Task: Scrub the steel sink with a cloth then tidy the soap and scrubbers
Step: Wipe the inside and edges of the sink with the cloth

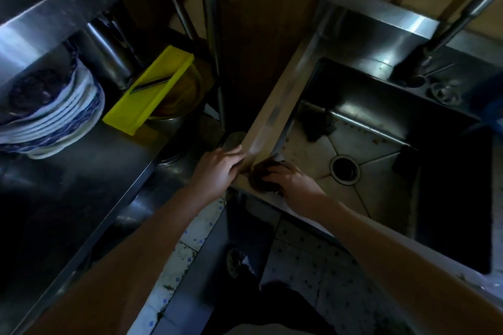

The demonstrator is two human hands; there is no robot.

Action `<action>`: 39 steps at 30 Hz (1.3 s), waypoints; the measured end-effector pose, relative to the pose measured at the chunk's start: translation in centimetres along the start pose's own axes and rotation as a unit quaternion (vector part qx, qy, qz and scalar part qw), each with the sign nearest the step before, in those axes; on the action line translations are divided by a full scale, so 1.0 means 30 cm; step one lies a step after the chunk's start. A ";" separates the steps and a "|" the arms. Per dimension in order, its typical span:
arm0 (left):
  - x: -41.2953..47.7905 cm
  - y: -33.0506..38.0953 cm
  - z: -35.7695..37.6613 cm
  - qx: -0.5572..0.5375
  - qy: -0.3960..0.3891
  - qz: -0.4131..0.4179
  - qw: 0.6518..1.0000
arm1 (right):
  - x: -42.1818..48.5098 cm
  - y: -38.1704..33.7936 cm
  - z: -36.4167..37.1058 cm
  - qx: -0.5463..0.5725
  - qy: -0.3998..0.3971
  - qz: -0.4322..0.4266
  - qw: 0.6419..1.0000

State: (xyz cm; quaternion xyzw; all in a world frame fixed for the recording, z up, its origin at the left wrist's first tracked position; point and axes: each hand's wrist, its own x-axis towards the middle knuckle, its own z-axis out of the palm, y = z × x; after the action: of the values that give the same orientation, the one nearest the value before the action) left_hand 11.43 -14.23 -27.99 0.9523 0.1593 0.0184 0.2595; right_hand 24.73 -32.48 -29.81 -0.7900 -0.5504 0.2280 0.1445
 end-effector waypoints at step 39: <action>0.021 0.088 0.131 0.096 -0.131 0.111 0.981 | -0.412 -0.003 -0.012 -0.016 0.125 0.447 0.886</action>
State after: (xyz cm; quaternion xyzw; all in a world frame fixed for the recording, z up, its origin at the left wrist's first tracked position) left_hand 13.26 -18.11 -30.10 0.9788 0.0181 -0.0927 0.1820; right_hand 21.26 -44.01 -26.97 -0.9764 -0.1201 0.1594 0.0823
